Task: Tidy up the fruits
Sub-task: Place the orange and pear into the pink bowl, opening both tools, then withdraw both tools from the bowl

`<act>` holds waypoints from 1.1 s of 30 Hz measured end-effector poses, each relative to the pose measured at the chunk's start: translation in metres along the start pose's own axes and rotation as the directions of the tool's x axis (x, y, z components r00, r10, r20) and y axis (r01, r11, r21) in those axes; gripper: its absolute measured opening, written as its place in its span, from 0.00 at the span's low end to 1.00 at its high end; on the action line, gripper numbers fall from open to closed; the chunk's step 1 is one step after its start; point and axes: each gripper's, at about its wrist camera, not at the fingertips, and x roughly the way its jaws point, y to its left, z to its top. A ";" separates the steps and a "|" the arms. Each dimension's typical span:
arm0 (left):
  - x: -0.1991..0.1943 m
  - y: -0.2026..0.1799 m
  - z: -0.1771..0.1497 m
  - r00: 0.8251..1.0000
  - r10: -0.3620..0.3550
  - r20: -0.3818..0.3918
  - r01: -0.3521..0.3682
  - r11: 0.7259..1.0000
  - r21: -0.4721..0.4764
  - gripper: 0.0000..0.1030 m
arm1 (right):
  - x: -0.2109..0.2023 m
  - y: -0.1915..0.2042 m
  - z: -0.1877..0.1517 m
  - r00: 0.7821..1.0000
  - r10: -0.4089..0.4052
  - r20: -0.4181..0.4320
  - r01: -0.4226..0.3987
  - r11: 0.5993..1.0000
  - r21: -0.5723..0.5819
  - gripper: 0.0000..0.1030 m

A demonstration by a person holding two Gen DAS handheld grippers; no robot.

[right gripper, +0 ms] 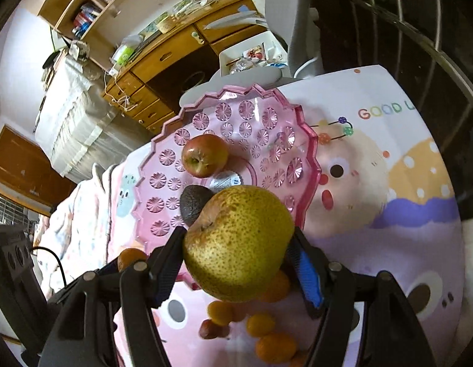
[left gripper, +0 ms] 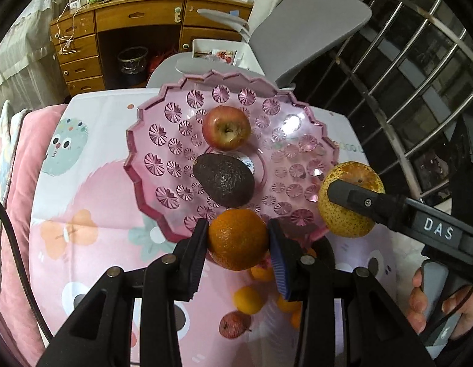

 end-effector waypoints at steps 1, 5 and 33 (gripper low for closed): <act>0.004 0.000 0.001 1.000 0.003 -0.005 -0.003 1.000 -0.002 0.36 | 0.003 -0.001 0.001 1.000 -0.003 -0.001 0.003 1.000 -0.005 0.66; 0.019 -0.003 0.004 0.999 0.013 -0.030 -0.013 1.000 0.002 0.36 | 0.011 -0.004 0.003 1.000 0.000 -0.015 0.000 1.000 -0.006 0.66; -0.016 -0.004 -0.032 1.000 0.011 -0.028 -0.010 0.999 0.037 0.72 | -0.041 -0.001 -0.033 0.994 -0.024 0.111 0.034 0.995 -0.089 0.67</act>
